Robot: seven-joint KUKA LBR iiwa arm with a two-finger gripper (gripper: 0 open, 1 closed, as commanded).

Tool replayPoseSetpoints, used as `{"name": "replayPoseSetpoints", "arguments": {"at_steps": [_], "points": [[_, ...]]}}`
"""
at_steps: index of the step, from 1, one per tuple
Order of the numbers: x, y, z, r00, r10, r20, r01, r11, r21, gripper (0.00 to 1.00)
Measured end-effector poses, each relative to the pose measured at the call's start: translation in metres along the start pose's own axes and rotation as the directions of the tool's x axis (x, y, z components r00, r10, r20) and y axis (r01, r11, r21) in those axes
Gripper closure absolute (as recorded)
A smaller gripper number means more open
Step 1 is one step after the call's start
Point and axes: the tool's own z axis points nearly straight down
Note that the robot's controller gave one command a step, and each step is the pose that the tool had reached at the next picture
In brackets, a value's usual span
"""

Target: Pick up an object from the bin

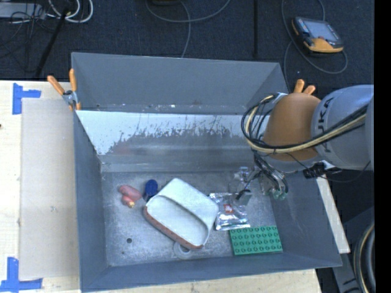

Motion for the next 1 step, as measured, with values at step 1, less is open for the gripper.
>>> {"name": "replayPoseSetpoints", "arguments": {"at_steps": [1], "points": [[-0.0065,0.0388,-0.1500,1.000,-0.016,0.008,0.016,1.000,0.000,1.00]]}}
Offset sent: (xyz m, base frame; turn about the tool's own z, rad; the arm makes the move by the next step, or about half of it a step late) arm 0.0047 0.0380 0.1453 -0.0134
